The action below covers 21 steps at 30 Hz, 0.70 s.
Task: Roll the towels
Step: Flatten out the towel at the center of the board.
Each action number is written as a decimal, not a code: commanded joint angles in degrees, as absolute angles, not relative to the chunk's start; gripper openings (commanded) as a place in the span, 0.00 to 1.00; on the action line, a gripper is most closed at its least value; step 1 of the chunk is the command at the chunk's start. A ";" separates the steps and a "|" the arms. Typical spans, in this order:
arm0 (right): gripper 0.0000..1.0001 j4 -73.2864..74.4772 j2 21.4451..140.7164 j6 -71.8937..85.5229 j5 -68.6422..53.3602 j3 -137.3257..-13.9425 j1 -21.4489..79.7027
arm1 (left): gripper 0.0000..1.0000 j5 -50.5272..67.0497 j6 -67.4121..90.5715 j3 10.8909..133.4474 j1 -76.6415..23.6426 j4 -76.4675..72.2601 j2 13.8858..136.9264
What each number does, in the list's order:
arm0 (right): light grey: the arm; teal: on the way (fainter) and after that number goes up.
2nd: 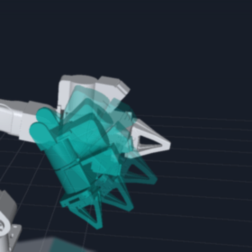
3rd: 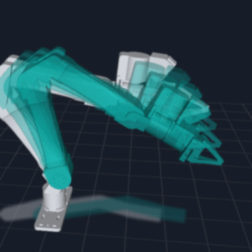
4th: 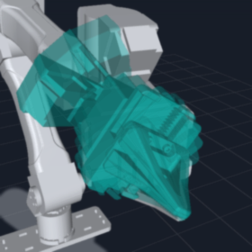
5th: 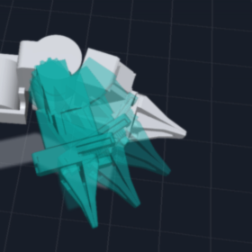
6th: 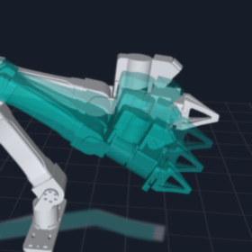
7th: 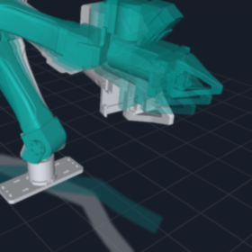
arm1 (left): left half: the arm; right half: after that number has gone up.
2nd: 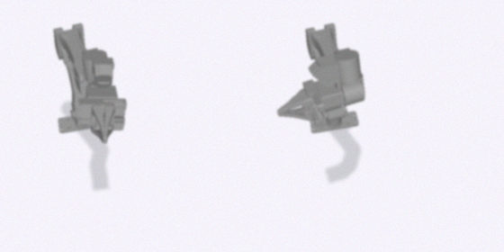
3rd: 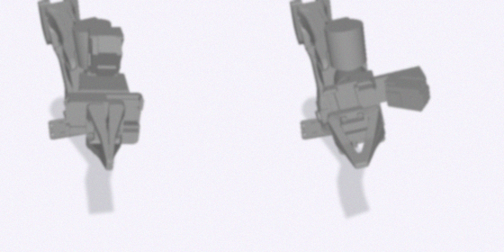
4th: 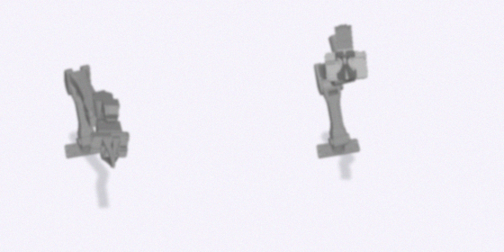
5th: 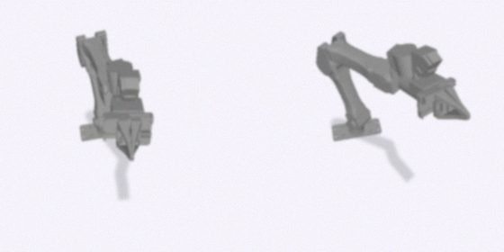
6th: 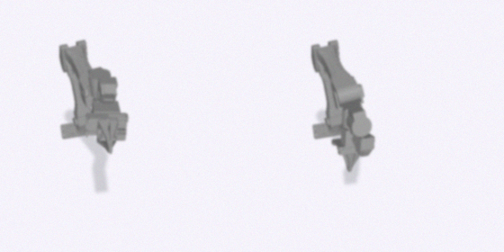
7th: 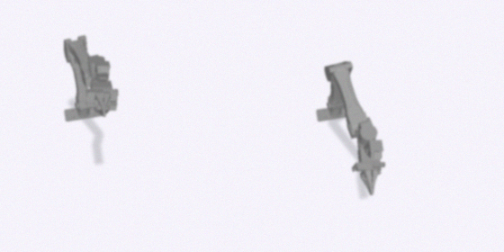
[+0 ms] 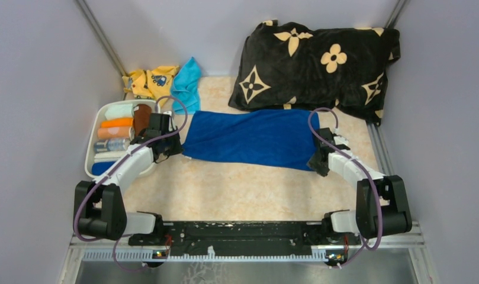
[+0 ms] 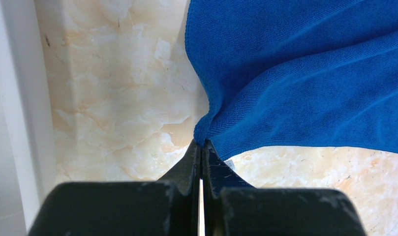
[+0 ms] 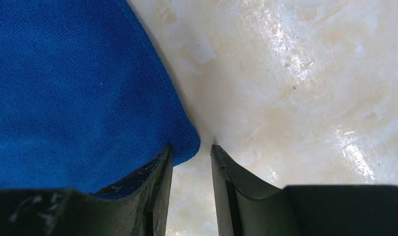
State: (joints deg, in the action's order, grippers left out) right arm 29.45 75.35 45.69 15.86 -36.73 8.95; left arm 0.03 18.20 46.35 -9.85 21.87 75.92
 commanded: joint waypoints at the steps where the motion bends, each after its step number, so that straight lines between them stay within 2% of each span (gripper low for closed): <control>1: 0.34 27.27 76.73 47.07 17.15 -37.00 8.19 | 0.00 0.05 18.42 46.46 -9.40 21.08 75.76; 8: 0.31 27.87 78.68 46.57 16.77 -37.18 7.56 | 0.00 0.00 18.43 46.55 -9.32 21.17 76.05; 11: 0.22 27.55 79.37 45.77 15.74 -37.31 7.22 | 0.00 0.00 18.45 46.65 -9.32 21.18 76.18; 16: 0.01 28.70 78.66 44.02 15.40 -38.15 5.87 | 0.00 0.48 18.99 46.96 -8.91 21.14 76.20; 21: 0.00 33.10 71.84 41.97 16.94 -40.06 3.46 | 0.00 0.88 21.48 48.58 -7.56 21.74 75.84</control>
State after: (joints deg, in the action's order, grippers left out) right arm 29.02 77.21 44.07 15.51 -37.93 5.58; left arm 0.27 19.14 46.39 -8.82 21.89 75.99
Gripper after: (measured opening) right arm 0.008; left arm 0.008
